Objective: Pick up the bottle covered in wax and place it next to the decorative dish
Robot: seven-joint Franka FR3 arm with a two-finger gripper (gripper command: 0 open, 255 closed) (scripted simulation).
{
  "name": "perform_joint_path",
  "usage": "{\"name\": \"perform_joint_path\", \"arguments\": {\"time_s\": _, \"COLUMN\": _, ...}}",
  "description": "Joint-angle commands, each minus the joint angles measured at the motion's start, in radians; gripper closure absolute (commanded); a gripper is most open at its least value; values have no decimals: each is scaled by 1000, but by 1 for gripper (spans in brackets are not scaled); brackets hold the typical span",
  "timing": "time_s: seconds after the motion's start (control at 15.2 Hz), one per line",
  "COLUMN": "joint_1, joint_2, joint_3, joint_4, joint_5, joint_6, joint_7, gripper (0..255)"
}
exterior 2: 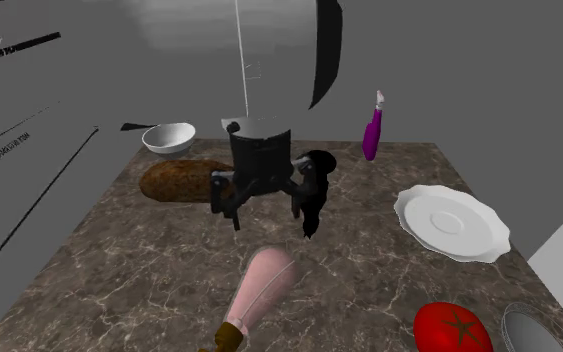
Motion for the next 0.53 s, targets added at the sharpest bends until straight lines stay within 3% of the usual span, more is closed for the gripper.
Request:
{"name": "perform_joint_path", "arguments": {"time_s": 0.0, "joint_1": -9, "joint_2": 64, "joint_3": -41, "joint_4": 5, "joint_5": 4, "joint_6": 69, "joint_7": -23, "gripper": 0}}
{"name": "perform_joint_path", "arguments": {"time_s": 0.46, "joint_1": -17, "joint_2": 294, "joint_3": -151, "joint_4": 64, "joint_5": 77, "joint_6": 254, "joint_7": -97, "gripper": 0}}
